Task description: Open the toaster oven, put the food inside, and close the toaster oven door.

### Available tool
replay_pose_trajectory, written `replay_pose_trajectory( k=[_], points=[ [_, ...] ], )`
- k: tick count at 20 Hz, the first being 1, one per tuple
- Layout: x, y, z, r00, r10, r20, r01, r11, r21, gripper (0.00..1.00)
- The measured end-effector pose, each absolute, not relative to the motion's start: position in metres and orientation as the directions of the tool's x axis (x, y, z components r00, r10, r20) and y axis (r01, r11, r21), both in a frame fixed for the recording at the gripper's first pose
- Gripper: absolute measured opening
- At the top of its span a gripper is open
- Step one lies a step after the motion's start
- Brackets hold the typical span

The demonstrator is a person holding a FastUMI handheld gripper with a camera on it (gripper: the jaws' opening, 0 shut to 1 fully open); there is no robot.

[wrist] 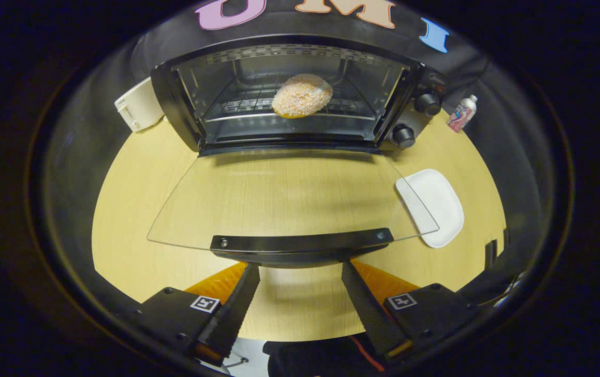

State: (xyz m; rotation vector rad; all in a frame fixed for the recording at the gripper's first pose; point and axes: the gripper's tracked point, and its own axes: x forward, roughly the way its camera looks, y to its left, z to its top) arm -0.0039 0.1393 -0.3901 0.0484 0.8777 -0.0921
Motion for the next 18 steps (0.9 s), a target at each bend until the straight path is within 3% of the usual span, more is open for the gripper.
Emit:
replay_pose_trajectory(
  k=[8, 18],
  points=[
    [0.064, 0.141, -0.321, 0.764, -0.074, -0.640, 0.194, 0.974, 0.120, 1.00],
    [0.114, 0.130, -0.250, 0.833, -0.148, -0.533, 0.229, 0.969, 0.090, 1.00]
  ],
)
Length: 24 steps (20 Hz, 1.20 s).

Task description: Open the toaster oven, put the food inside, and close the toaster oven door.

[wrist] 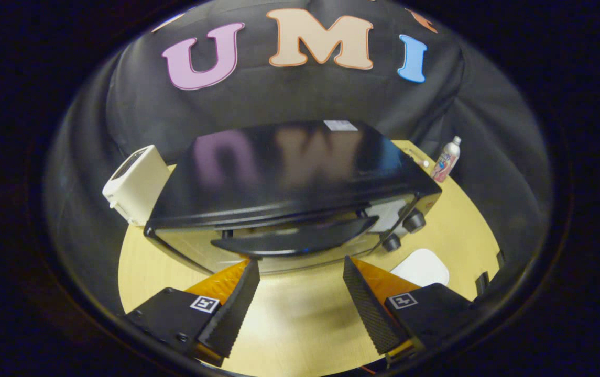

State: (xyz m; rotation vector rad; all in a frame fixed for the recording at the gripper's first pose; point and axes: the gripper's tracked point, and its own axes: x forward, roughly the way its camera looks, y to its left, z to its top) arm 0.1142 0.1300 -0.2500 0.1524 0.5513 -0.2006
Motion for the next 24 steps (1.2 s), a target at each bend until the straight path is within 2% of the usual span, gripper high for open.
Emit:
replay_pose_trajectory(
  k=[5, 8, 13, 18, 21, 24],
  points=[
    [0.093, 0.131, -0.234, 0.808, -0.184, -0.559, 0.204, 0.979, -0.027, 1.00],
    [0.085, 0.133, -0.202, 0.843, -0.185, -0.505, 0.208, 0.978, -0.012, 1.00],
    [0.087, 0.137, -0.092, 0.947, -0.178, -0.266, 0.207, 0.975, 0.082, 1.00],
    [0.086, 0.156, 0.013, 0.997, -0.057, 0.044, 0.049, 0.984, 0.169, 1.00],
    [0.075, 0.164, 0.042, 0.987, -0.007, 0.159, -0.019, 0.986, 0.163, 1.00],
    [0.068, 0.161, 0.055, 0.978, -0.006, 0.206, -0.021, 0.992, 0.126, 1.00]
  ],
)
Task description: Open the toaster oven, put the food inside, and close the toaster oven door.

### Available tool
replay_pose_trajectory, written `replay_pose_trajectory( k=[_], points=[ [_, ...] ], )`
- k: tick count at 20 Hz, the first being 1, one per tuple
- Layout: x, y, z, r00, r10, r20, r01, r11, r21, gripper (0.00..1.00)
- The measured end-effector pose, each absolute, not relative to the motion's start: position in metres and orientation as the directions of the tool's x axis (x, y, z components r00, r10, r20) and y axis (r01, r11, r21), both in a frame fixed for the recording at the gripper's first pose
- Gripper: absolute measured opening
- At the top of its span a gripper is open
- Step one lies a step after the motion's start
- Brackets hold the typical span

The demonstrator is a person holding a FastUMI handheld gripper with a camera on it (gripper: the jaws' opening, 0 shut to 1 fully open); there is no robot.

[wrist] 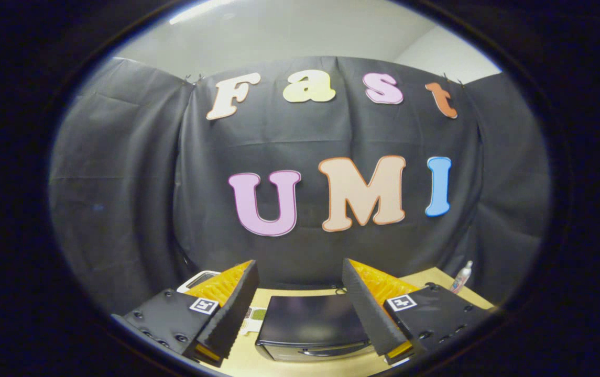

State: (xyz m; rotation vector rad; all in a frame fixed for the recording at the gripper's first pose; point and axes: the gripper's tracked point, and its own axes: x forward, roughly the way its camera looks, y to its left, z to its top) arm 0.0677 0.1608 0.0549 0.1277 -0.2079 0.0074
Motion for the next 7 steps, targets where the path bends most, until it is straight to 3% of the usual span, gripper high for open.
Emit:
replay_pose_trajectory(
  k=[7],
  points=[
    [0.0609, 0.1561, 0.0619, 0.969, 0.005, 0.249, -0.026, 0.996, 0.082, 1.00]
  ],
)
